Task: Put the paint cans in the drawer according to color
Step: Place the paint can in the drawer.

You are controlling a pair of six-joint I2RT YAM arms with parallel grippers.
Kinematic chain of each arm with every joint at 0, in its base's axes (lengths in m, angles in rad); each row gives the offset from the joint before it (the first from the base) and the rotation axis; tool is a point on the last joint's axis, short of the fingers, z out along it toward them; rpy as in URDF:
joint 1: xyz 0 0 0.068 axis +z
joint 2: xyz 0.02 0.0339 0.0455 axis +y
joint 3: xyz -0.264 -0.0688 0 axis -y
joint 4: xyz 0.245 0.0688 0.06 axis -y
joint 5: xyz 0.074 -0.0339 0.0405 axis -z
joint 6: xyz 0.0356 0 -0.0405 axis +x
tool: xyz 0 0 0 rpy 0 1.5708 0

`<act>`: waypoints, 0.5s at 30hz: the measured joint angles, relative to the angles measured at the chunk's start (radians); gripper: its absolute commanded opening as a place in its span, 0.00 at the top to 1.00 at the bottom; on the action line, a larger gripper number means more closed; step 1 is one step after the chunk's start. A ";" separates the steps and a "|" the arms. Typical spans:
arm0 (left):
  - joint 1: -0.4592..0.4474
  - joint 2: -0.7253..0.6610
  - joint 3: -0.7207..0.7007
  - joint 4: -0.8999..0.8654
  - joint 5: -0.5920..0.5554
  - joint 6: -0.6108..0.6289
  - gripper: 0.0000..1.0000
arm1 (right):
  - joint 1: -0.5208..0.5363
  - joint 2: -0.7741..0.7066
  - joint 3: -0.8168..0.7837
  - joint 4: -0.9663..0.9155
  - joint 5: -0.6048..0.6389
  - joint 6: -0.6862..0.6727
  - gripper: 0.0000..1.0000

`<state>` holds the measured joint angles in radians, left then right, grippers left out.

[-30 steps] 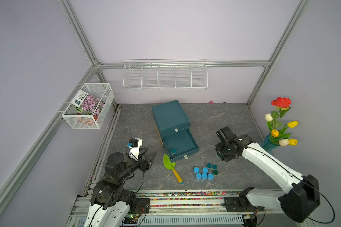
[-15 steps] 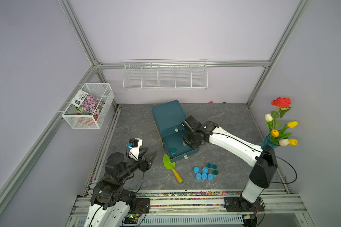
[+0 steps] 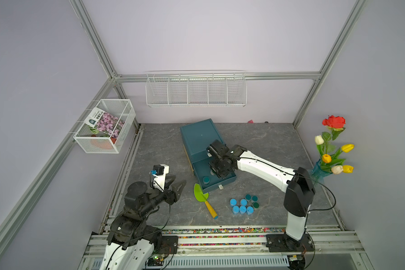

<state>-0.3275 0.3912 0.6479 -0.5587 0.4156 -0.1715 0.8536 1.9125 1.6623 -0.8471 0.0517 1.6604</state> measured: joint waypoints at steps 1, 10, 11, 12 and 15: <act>0.000 0.000 0.000 0.000 0.000 0.000 0.36 | 0.002 0.009 0.001 0.000 0.000 0.002 0.88; 0.000 0.000 0.000 0.000 0.000 0.000 0.36 | 0.034 0.029 0.021 -0.003 -0.019 0.029 0.89; 0.000 0.000 0.000 0.000 0.000 0.000 0.36 | 0.037 0.034 0.033 -0.002 -0.021 0.029 0.89; 0.000 0.000 0.000 0.000 0.000 0.000 0.36 | 0.039 0.040 0.044 -0.001 -0.026 0.029 0.89; 0.000 0.000 0.000 0.000 -0.001 0.000 0.36 | 0.043 0.046 0.055 -0.002 -0.037 0.030 0.89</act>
<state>-0.3275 0.3908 0.6479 -0.5587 0.4149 -0.1715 0.8967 1.9587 1.7172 -0.8494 0.0147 1.6901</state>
